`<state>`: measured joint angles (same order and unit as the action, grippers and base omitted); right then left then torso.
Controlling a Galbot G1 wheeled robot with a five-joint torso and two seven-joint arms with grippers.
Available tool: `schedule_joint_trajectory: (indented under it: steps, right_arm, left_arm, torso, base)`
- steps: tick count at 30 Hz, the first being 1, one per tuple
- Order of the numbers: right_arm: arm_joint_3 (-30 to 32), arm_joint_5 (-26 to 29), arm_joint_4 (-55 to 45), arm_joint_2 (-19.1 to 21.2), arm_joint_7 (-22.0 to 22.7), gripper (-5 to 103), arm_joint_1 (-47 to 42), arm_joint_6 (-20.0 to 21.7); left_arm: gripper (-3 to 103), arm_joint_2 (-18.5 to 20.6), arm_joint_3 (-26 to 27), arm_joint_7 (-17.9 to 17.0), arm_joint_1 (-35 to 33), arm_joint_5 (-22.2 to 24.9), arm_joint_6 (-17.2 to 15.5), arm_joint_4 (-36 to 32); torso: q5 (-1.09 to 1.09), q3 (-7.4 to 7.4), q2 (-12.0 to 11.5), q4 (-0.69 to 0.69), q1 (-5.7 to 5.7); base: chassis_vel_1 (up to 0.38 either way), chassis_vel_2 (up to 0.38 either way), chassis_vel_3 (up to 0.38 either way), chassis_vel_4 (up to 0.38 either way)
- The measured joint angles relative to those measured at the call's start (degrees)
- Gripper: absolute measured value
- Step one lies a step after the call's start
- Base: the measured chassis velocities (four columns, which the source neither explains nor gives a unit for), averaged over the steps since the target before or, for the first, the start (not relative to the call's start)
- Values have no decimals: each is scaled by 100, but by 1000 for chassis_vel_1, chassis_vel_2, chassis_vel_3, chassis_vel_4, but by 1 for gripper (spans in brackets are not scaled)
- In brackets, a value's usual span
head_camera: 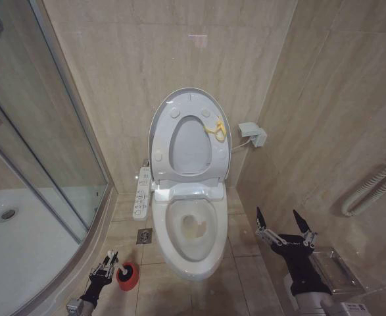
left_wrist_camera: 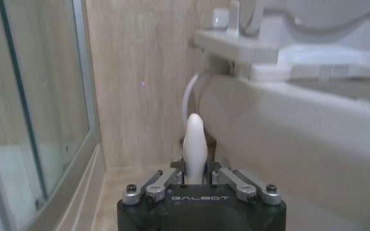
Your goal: Open the toilet lid, clean the toilet bowl with a toilet brush, close the toilet lid, and flush.
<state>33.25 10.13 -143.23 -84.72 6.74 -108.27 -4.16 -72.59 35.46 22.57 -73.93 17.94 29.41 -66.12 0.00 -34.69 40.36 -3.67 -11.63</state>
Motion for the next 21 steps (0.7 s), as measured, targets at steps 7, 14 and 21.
schedule_joint_trajectory:
  steps: [7, 14, 21]
  right_arm:
    - [0, -1, 0, 0, 0, 100, 0, 0]
    - [0, 0, 0, 0, 0, 100, 0, 0]
    - [0, 0, 0, 0, 1, 100, 0, 0]
  left_arm:
    - [20, 96, 117, 109, -419, 465, -107, -926]
    - [20, 114, 327, 367, -995, 836, -194, -1732]
    - [20, 128, 620, 897, -2127, 1069, -182, -2745]
  torso:
    - [0, 0, 0, 0, 0]
    - [0, 0, 0, 0, 0]
    - [2, 0, 0, 3, 0]
  base:
    - [0, 0, 0, 0]
    - [0, 0, 0, 0]
    - [0, 0, 0, 0]
